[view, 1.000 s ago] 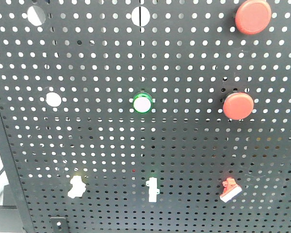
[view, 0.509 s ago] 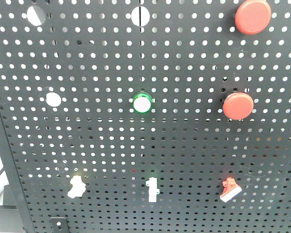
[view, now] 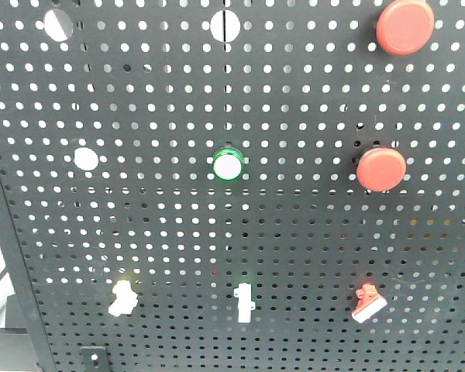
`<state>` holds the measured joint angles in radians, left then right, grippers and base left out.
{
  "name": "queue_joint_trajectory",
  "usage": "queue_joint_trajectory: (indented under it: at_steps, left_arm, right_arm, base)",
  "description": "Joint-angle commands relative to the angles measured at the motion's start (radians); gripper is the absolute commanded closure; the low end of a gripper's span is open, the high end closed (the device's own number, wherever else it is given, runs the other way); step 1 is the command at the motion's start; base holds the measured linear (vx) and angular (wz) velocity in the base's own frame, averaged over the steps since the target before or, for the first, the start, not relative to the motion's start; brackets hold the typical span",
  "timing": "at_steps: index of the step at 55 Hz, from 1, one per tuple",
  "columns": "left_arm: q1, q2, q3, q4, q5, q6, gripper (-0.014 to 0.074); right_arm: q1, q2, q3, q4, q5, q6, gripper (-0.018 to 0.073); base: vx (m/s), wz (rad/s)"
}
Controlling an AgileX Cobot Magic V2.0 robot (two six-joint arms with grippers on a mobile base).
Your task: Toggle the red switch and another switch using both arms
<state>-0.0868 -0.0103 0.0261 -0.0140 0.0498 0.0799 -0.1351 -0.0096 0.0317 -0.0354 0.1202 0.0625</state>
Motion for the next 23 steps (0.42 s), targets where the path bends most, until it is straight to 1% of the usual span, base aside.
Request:
queue_joint_trajectory:
  at_steps: [1,23]
  left_arm:
    - [-0.008,-0.018,0.019,0.0,-0.084,-0.011,0.0594]
    - [-0.008,-0.018,0.019,0.0,-0.084,-0.011,0.0594]
  right_arm:
    - [-0.004,-0.015,0.005,-0.014,-0.083,-0.004,0.0566]
    - [-0.004,-0.015,0.005,-0.014,-0.083,-0.011,0.0566]
  base:
    - [0.0,0.0]
    - [0.0,0.0]
